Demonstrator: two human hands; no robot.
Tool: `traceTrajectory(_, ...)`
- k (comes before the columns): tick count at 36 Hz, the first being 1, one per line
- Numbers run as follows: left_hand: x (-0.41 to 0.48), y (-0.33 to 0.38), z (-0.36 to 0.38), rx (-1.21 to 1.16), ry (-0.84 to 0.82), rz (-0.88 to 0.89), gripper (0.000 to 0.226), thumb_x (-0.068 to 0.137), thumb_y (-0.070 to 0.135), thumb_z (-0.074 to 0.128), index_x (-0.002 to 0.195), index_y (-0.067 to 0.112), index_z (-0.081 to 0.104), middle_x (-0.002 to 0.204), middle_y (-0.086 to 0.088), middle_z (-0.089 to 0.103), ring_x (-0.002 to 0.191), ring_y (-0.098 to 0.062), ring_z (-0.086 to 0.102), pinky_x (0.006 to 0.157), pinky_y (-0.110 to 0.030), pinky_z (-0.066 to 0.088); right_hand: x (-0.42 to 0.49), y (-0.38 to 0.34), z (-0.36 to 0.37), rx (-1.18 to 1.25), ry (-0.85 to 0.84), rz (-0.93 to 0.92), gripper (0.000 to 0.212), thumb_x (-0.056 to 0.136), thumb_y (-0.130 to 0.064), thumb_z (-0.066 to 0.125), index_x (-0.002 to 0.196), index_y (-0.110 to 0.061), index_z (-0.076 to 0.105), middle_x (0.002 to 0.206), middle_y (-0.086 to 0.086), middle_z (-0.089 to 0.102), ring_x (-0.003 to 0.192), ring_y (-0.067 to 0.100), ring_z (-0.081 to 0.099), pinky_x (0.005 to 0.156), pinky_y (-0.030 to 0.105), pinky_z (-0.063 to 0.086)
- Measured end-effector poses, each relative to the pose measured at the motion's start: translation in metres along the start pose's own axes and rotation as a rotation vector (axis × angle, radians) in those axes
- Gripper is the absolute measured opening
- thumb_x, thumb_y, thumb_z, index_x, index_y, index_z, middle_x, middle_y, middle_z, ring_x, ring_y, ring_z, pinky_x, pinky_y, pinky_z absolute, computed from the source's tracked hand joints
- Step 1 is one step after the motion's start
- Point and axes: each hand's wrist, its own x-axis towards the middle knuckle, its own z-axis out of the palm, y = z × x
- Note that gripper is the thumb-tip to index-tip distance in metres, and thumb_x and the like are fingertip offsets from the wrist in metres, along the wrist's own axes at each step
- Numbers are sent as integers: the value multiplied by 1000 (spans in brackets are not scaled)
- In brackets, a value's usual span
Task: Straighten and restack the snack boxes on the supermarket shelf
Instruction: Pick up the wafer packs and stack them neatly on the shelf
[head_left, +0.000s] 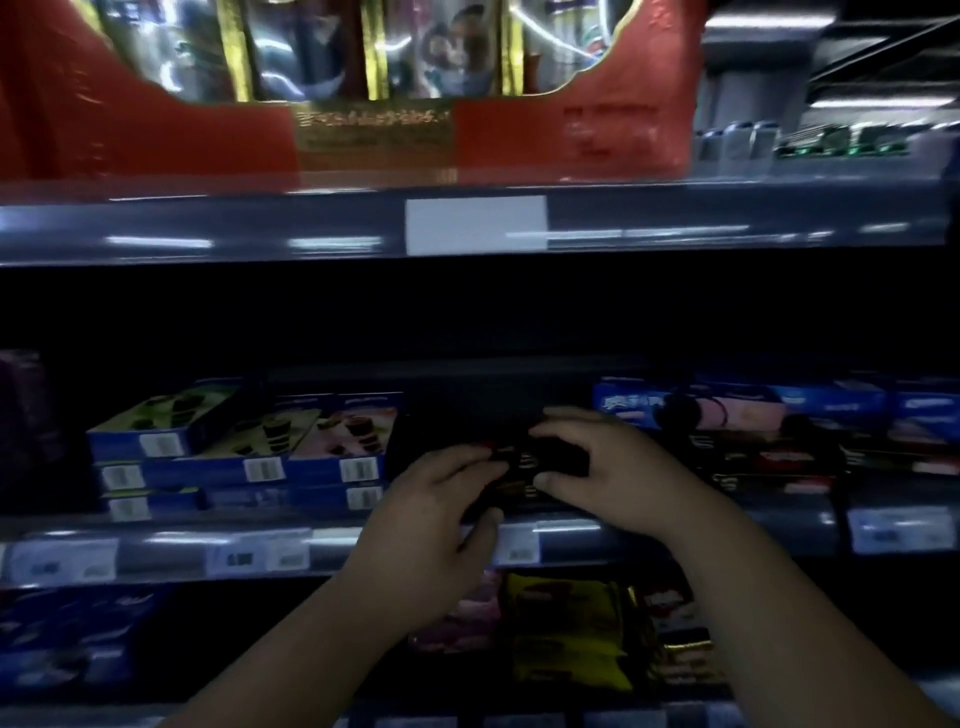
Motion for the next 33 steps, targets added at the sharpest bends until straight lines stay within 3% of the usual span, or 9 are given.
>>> traceTrajectory(5,31,29,36,-202,-29,8,37,91,43,55,128,38,58,137,24,46,126,7,41,100,-5,32,-48,42,-39,-67,350,97,55,81,-54,66,132,-38,51,135,-15,47,127,10,39,106,34,38)
traceTrajectory(8,51,57,60,-433,-56,-52,33,91,30,63,119,46,60,123,37,49,119,12,44,90,-1,34,-76,73,-60,-144,495,250,59,78,-56,66,130,-32,53,129,-6,51,123,19,42,101,36,39)
traceTrajectory(13,87,100,98,-406,-195,-138,41,90,44,60,127,53,47,120,29,52,108,6,51,85,-11,41,-104,119,-83,-399,372,540,88,71,-85,41,141,-33,36,143,2,47,133,31,35,109,49,27)
traceTrajectory(18,115,130,121,-351,-407,-249,51,93,54,50,140,50,31,107,28,47,100,1,52,83,-21,44,-111,130,-81,-444,262,438,65,78,-77,41,130,-38,48,126,-4,59,125,25,44,111,53,19)
traceTrajectory(21,120,134,131,-366,-362,-283,53,93,50,52,142,46,32,114,23,49,107,-2,52,89,-24,44,-111,132,-73,-264,367,294,45,82,-57,56,121,-35,57,114,-8,61,112,17,51,109,48,29)
traceTrajectory(23,118,133,134,-427,-304,-301,48,93,47,55,136,49,37,121,23,55,106,-1,56,92,-26,47,-112,130,-70,-25,469,239,37,84,-41,66,119,-32,60,116,-9,57,109,11,51,95,33,43)
traceTrajectory(27,117,127,134,-622,-39,-319,30,90,38,62,115,52,53,124,12,54,111,-2,55,97,-32,49,-113,122,-65,197,522,127,35,85,-27,71,116,-35,58,117,-19,52,107,-8,50,83,6,38)
traceTrajectory(30,117,128,123,-805,179,-389,37,76,50,70,111,44,58,129,-5,52,115,-17,58,95,-46,52,-113,111,-58,287,467,7,33,84,-20,73,112,-32,62,117,-27,55,111,-8,51,90,6,38)
traceTrajectory(33,118,125,108,-857,391,-434,40,74,35,75,105,46,54,131,-10,47,112,-24,60,86,-52,56,-109,102,-52,308,424,-51,23,82,-21,75,99,-31,64,115,-28,58,111,-4,55,91,12,43)
